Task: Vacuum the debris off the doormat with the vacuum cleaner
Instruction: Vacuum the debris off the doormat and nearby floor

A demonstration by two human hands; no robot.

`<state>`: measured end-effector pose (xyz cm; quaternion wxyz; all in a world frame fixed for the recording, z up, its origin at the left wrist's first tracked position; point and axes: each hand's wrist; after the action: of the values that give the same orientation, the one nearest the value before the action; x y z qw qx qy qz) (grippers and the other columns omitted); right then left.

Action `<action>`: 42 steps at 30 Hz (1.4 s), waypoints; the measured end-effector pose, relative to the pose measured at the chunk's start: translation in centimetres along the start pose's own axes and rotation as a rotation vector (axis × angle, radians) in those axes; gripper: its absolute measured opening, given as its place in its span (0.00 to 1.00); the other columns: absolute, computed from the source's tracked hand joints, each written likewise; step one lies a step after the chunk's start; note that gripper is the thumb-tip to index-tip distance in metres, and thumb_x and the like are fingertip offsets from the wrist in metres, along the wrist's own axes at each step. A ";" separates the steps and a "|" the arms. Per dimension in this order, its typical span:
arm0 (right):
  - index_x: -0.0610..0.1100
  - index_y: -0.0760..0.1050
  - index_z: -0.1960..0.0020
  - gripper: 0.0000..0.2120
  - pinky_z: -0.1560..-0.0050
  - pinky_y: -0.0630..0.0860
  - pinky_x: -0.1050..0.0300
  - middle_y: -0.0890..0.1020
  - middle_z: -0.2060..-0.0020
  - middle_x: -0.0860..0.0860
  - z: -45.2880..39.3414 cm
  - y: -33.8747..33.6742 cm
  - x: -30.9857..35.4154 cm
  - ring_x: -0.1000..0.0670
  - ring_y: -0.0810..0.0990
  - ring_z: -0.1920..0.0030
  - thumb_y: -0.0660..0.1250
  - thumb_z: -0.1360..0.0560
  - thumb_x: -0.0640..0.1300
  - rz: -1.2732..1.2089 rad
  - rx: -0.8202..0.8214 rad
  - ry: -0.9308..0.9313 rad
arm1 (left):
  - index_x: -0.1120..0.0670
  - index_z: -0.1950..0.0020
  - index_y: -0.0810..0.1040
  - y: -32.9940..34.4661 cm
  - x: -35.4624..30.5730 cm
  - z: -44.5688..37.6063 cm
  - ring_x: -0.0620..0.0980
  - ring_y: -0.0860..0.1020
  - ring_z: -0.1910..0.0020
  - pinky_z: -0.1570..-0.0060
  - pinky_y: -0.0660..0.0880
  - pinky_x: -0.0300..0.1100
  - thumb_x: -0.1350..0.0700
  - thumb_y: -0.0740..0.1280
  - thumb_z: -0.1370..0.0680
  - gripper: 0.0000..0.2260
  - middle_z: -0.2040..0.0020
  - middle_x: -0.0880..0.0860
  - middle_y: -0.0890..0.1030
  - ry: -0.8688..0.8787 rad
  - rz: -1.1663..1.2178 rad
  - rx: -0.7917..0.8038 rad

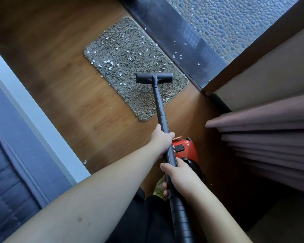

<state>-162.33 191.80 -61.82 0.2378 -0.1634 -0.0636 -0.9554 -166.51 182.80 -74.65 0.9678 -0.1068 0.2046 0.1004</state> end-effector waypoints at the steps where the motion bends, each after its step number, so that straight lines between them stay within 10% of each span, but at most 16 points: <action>1: 0.40 0.67 0.43 0.09 0.78 0.72 0.59 0.73 0.75 0.44 -0.1 0.1 0.1 0.48 0.71 0.80 0.61 0.22 0.41 0.000 0.004 -0.002 | 0.45 0.27 0.62 -0.1 0.2 -0.8 0.67 0.81 0.45 0.49 0.79 0.64 0.47 0.64 0.37 0.37 0.37 0.64 0.77 0.009 0.008 -0.012; 8: 0.41 0.68 0.43 0.10 0.73 0.75 0.56 0.75 0.72 0.44 -1.3 0.3 0.9 0.47 0.73 0.77 0.61 0.24 0.41 -0.018 0.029 0.046 | 0.46 0.25 0.60 -0.7 -0.3 -1.0 0.66 0.80 0.44 0.49 0.79 0.64 0.50 0.66 0.36 0.39 0.36 0.62 0.76 -0.020 0.037 -0.024; 12: 0.40 0.65 0.44 0.09 0.74 0.74 0.58 0.74 0.75 0.44 -0.9 0.2 0.5 0.48 0.73 0.79 0.61 0.23 0.40 0.069 0.095 0.088 | 0.55 0.32 0.65 -1.4 0.4 1.4 0.58 0.80 0.66 0.63 0.82 0.51 0.57 0.66 0.27 0.24 0.47 0.63 0.77 -0.056 0.141 -0.028; 16: 0.41 0.66 0.44 0.09 0.75 0.74 0.58 0.75 0.78 0.46 0.0 0.6 -1.2 0.47 0.73 0.80 0.61 0.23 0.40 0.169 0.124 0.103 | 0.50 0.24 0.59 -1.9 3.5 2.3 0.61 0.83 0.54 0.54 0.82 0.55 0.51 0.66 0.32 0.37 0.38 0.63 0.77 -0.109 0.113 -0.062; 20: 0.42 0.66 0.45 0.08 0.75 0.74 0.57 0.76 0.80 0.48 1.3 1.5 -3.0 0.47 0.74 0.79 0.60 0.23 0.41 0.238 0.122 0.079 | 0.48 0.19 0.49 -2.8 5.1 4.9 0.52 0.78 0.71 0.73 0.77 0.41 0.58 0.64 0.22 0.35 0.49 0.57 0.79 -0.150 0.160 -0.047; 29: 0.38 0.68 0.44 0.09 0.79 0.71 0.59 0.74 0.78 0.45 1.1 1.5 -2.0 0.48 0.72 0.82 0.61 0.23 0.38 0.162 0.037 0.042 | 0.47 0.19 0.50 -2.4 3.7 3.7 0.52 0.78 0.73 0.69 0.80 0.47 0.58 0.65 0.22 0.36 0.46 0.60 0.78 -0.115 0.188 0.015; 42: 0.40 0.68 0.47 0.07 0.69 0.74 0.54 0.75 0.76 0.45 -2.1 0.8 1.9 0.47 0.73 0.78 0.62 0.24 0.40 -0.041 -0.006 0.092 | 0.53 0.42 0.67 -1.4 -1.8 -0.4 0.65 0.81 0.49 0.50 0.80 0.62 0.51 0.65 0.38 0.25 0.44 0.64 0.78 -0.051 -0.014 0.080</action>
<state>-164.18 189.87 -63.09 0.2201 -0.1184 -0.0533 -0.9668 -167.99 181.07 -74.02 0.9769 -0.0667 0.1830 0.0879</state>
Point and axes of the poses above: each hand's wrist, its own z-axis away from the middle knuckle, its own y-axis out of the palm, x = y × z
